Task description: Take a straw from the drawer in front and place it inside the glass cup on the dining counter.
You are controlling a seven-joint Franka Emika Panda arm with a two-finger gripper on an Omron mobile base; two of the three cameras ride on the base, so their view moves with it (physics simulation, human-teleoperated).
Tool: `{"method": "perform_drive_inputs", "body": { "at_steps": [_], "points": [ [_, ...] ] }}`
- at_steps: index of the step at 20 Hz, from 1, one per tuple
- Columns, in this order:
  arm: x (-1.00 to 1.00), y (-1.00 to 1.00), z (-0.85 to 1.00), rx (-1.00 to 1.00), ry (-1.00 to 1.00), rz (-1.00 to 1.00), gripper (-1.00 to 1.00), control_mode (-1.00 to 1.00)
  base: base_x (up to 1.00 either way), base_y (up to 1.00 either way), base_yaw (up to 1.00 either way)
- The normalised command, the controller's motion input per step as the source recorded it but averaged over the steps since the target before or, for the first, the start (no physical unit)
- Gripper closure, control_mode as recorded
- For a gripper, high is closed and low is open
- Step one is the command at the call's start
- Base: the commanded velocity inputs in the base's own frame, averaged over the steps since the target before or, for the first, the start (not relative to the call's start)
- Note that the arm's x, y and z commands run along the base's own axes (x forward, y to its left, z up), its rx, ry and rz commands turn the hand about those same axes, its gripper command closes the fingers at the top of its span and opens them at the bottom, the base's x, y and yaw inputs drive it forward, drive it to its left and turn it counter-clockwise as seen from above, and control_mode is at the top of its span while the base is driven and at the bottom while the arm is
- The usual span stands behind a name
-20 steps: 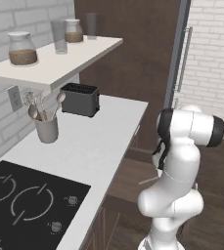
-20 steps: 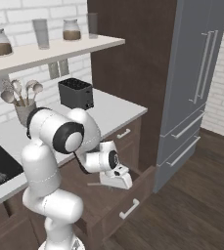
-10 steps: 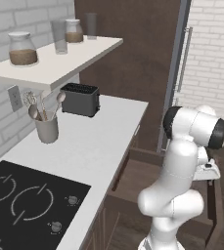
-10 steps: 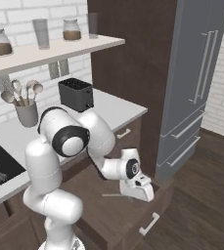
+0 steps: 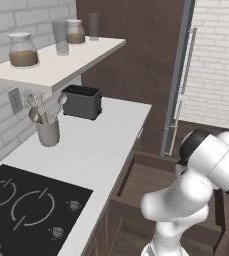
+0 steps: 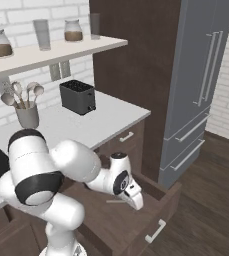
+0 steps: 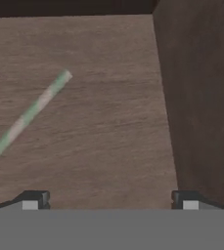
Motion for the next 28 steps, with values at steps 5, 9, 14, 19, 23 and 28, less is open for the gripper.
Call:
{"method": "perform_drive_inputs", "body": {
  "at_steps": [5,9,14,19,23,28],
  "points": [
    [0.63,0.3,0.0,0.03,-0.26,-0.13,-1.0,-1.0,0.0,0.0,0.0],
    [0.68,-0.01,-0.01,0.03,-0.04,-0.12,-1.0,-1.0,0.0,0.0,0.0],
    [0.35,-0.08,-0.27,0.0,0.05,-0.13,-1.0,-1.0,0.0,0.0,0.0],
    [0.23,-0.21,-0.36,0.01,0.1,-0.12,-1.0,-1.0,0.0,0.0,0.0],
    [0.07,-0.23,-0.47,0.05,0.05,-0.06,-1.0,-1.0,0.0,0.0,0.0],
    [0.08,-0.29,-0.37,0.08,0.0,-0.01,-1.0,-1.0,0.0,0.0,0.0]
  ]
}}
